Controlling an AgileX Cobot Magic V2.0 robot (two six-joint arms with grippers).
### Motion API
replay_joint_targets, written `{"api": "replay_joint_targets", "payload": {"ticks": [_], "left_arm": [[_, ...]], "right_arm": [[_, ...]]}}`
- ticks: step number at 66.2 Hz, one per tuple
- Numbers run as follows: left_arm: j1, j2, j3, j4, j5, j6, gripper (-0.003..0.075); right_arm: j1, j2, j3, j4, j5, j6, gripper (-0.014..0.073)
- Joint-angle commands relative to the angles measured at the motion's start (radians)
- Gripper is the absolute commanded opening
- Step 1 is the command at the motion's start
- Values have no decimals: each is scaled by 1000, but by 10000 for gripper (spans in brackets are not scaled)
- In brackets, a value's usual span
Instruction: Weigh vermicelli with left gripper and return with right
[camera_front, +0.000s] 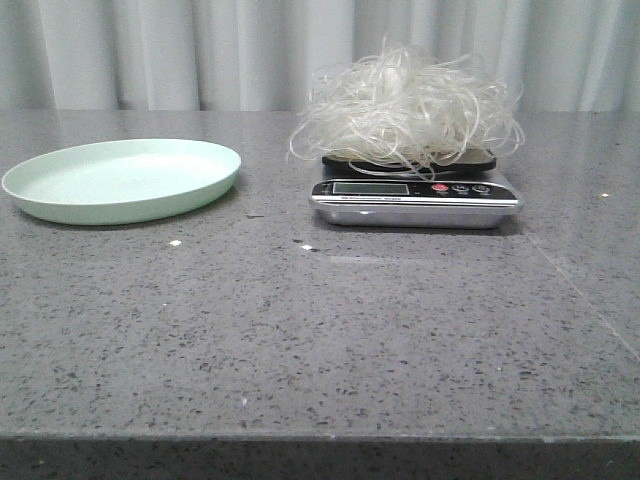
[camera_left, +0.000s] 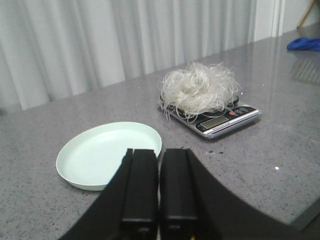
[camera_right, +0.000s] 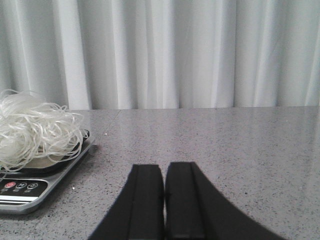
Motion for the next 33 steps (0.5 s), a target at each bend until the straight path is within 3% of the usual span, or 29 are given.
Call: {"api": "replay_joint_targets", "payload": {"ticks": [1, 12, 24, 33], "left_arm": [[5, -27, 8, -16, -106, -1, 128], [5, -12, 12, -23, -106, -1, 128], [5, -12, 12, -23, -115, -1, 128], [5, -12, 12, -23, -115, -1, 128]], "right_arm": [[-4, -16, -6, 1, -81, -9, 189], [-4, -16, -6, 1, -93, -9, 189], [-4, -16, -41, 29, -252, -8, 189], [-4, 56, -223, 31, -32, -8, 189]]}}
